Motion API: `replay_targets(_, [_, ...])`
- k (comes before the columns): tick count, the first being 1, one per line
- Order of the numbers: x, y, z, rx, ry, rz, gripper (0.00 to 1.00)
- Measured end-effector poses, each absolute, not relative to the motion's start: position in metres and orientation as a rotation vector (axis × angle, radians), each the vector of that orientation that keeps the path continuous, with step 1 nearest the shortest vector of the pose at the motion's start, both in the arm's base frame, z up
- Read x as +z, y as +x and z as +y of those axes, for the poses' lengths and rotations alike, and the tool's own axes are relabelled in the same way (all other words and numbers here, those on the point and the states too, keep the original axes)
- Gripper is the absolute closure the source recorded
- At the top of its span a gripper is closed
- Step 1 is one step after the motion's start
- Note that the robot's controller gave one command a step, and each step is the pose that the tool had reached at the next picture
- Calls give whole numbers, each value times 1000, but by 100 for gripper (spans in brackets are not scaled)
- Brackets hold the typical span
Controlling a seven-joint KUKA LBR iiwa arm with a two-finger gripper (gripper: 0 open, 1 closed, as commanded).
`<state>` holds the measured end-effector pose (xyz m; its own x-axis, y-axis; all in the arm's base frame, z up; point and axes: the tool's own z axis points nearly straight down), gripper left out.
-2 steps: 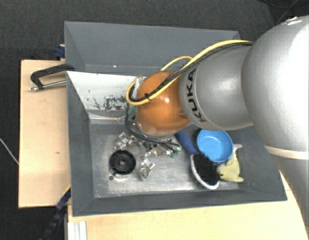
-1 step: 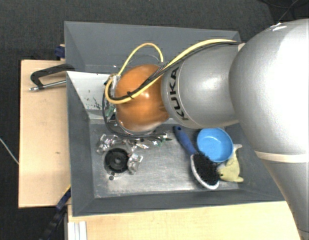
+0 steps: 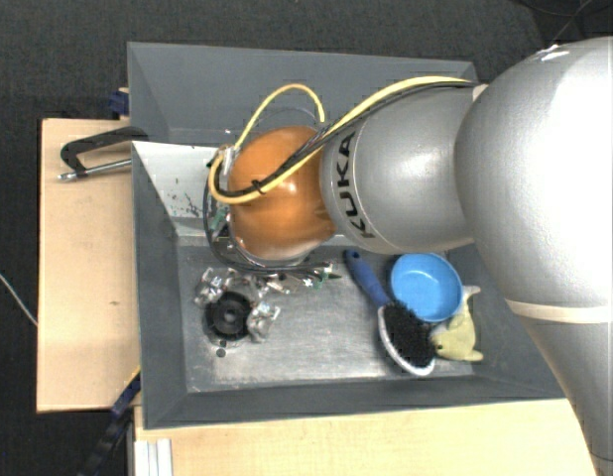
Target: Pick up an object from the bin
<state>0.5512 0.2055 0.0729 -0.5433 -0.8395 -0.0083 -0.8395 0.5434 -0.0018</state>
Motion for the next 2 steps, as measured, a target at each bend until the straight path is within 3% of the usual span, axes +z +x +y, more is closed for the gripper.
replay_targets(1, [86, 553, 207, 3, -1493, 2754, 100])
replay_targets(2, [114, 554, 208, 1, -1490, 2755, 100])
